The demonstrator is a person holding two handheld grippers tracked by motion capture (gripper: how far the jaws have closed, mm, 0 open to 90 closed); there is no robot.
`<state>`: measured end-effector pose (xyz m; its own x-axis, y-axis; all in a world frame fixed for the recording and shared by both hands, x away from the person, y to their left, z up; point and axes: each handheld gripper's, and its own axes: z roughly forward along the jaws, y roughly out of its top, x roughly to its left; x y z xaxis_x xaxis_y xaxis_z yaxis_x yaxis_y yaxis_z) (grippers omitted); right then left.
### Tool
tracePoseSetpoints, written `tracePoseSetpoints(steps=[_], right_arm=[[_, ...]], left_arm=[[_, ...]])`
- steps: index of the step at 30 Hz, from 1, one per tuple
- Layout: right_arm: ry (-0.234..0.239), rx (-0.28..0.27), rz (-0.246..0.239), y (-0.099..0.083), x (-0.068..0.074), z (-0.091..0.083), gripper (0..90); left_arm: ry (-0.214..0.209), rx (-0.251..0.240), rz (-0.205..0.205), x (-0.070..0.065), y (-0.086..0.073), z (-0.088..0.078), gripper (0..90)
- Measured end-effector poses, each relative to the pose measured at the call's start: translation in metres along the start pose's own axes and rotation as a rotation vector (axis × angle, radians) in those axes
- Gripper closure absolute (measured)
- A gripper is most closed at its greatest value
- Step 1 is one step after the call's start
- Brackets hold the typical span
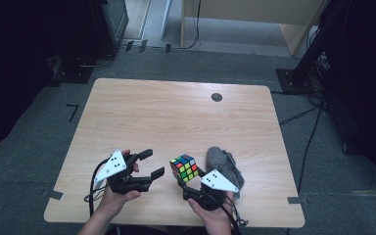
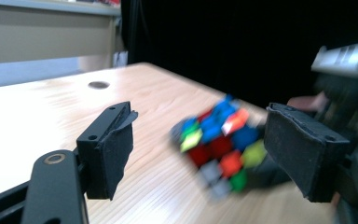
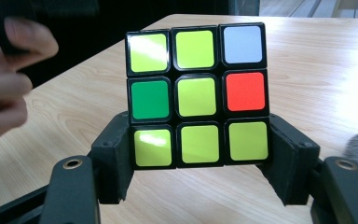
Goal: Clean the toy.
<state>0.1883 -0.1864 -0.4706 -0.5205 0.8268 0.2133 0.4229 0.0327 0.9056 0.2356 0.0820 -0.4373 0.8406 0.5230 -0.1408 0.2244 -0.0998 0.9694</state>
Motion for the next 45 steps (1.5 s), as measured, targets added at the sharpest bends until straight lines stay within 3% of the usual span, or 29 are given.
tracePoseSetpoints(steps=[3, 8, 13, 16, 20, 25, 28, 32, 34, 37, 40, 42, 44, 45], right_arm=[[0.018, 0.009, 0.029, 0.007, -0.007, -0.006, 34.7], [0.045, 0.034, 0.053, 0.017, -0.012, -0.014, 34.7], [0.061, 0.046, 0.068, 0.022, -0.01, -0.018, 34.7], [0.087, 0.065, 0.075, 0.025, -0.006, -0.019, 34.7], [0.111, 0.092, 0.073, 0.027, 0.001, -0.019, 34.7], [0.144, 0.13, 0.073, 0.027, 0.007, -0.015, 34.7], [0.155, 0.156, 0.078, 0.026, 0.01, -0.013, 34.6], [0.185, 0.216, 0.089, 0.024, 0.012, -0.007, 34.6], [0.174, 0.222, 0.089, 0.023, 0.012, -0.006, 34.5], [0.197, 0.205, 0.106, 0.023, 0.009, -0.006, 34.1], [0.219, 0.153, 0.126, 0.024, 0.005, -0.011, 28.6], [0.219, 0.123, 0.124, 0.026, 0.002, -0.014, 25.7], [0.215, 0.085, 0.134, 0.029, -0.004, -0.019, 24.7], [0.197, 0.069, 0.14, 0.03, -0.006, -0.022, 25.5]], left_arm=[[0.012, 0.09, 0.081, -0.001, -0.008, 0.006, 22.2], [0.01, 0.193, 0.223, -0.02, -0.017, 0.022, 16.1], [0.055, 0.243, 0.325, -0.032, -0.024, 0.031, 13.5], [0.111, 0.265, 0.434, -0.04, -0.029, 0.035, 13.4], [0.126, 0.251, 0.464, -0.043, -0.029, 0.035, 13.4], [0.114, 0.238, 0.481, -0.043, -0.03, 0.033, 14.8], [0.117, 0.236, 0.516, -0.046, -0.03, 0.033, 16.3], [0.113, 0.245, 0.574, -0.051, -0.034, 0.035, 24.6], [0.12, 0.244, 0.604, -0.053, -0.037, 0.035, 31.2], [0.102, 0.228, 0.568, -0.05, -0.034, 0.033, 32.2], [0.105, 0.221, 0.527, -0.045, -0.032, 0.03, 32.7], [0.091, 0.228, 0.455, -0.039, -0.03, 0.028, 32.9], [0.025, 0.224, 0.363, -0.031, -0.028, 0.026, 33.8], [0.017, 0.219, 0.349, -0.029, -0.028, 0.025, 33.8]])
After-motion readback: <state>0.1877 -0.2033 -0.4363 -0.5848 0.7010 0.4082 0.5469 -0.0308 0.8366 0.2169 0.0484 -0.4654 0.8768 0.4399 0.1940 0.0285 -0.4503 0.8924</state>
